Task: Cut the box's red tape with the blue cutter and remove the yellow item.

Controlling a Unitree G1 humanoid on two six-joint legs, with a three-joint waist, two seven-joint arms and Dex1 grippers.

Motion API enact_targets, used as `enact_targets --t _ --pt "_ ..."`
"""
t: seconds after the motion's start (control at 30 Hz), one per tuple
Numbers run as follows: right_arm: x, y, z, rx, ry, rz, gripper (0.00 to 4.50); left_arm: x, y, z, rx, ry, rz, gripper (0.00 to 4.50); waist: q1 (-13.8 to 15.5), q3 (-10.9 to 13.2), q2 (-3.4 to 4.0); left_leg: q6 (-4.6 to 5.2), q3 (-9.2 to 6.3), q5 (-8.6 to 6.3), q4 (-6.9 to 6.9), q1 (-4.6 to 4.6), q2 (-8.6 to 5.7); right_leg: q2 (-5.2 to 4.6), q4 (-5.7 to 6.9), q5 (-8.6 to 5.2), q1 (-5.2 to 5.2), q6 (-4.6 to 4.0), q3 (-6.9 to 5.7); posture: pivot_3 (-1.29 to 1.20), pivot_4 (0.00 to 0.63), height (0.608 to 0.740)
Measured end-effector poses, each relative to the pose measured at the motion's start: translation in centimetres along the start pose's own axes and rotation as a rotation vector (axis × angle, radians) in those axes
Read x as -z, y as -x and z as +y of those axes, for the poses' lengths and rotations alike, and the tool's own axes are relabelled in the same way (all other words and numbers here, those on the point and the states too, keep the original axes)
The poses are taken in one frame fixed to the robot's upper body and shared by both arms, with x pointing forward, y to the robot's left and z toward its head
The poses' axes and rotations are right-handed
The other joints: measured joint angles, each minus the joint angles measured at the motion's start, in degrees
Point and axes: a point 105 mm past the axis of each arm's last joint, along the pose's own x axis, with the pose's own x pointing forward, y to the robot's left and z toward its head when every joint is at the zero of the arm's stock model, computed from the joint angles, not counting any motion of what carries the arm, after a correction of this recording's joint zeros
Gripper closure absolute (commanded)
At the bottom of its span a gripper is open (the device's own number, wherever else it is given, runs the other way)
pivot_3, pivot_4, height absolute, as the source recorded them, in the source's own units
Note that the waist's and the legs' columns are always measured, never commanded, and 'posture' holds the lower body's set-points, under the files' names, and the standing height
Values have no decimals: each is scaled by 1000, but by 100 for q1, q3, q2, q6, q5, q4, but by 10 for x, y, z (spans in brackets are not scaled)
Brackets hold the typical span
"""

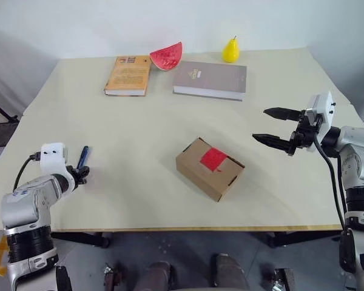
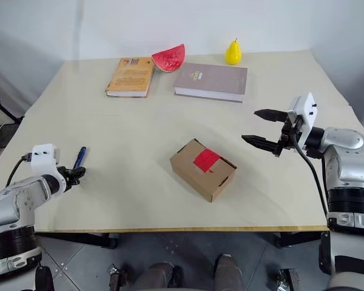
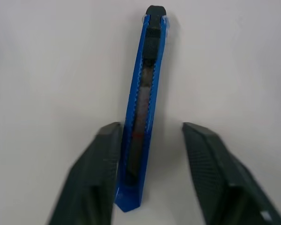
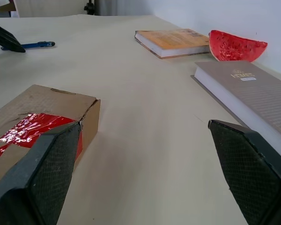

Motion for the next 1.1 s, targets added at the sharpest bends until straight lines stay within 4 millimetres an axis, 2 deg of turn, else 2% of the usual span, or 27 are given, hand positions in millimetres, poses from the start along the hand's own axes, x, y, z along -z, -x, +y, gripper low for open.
enact_targets --t 0.1,0.13,0.47,0.57,0.77,0.87,1.03,1.1 --pt "0 0 0 3 0 0 0 1 2 1 -2 -2 -1 3983 -2 0 0 -1 3 -1 0 1 2 3 0 0 0 0 5 0 150 740" --pt "0 0 0 4 0 0 0 1 3 1 -4 -3 -2 4079 -2 0 0 -2 4 -2 0 1 4 5 -1 0 -1 0 6 0 150 740" --pt "0 0 -1 6 0 1 0 -2 8 -2 24 -43 -6 4079 1 6 -9 -5 5 -8 0 -3 15 18 -7 0 -3 -1 9 0 150 740" --pt "-1 2 -2 9 4 9 0 -2 13 -16 127 -75 -37 4079 28 13 -20 -4 2 -11 1 -11 17 18 -16 0 -6 -1 6 0 150 740" --pt "-12 -2 2 -6 48 4 0 5 26 -59 433 -241 -95 4079 94 29 -47 -3 -16 -16 2 -30 21 17 -44 -1 -6 -2 -1 0 150 740" --pt "-17 -2 8 -18 66 19 0 11 31 -79 572 -398 -117 4079 95 33 -55 -5 -16 -21 1 -38 30 18 -50 -1 -8 -4 -7 0 150 740" --pt "-17 -5 18 -40 91 112 0 21 41 -91 708 -629 -89 4079 67 34 -55 -5 -13 -33 -2 -40 44 18 -62 -3 -10 -7 -12 0 150 740" --pt "-17 -10 30 -75 98 163 0 21 42 -96 727 -772 -68 4079 69 34 -55 -7 -15 -35 -1 -42 48 18 -62 -4 -11 -8 -12 0 150 740"
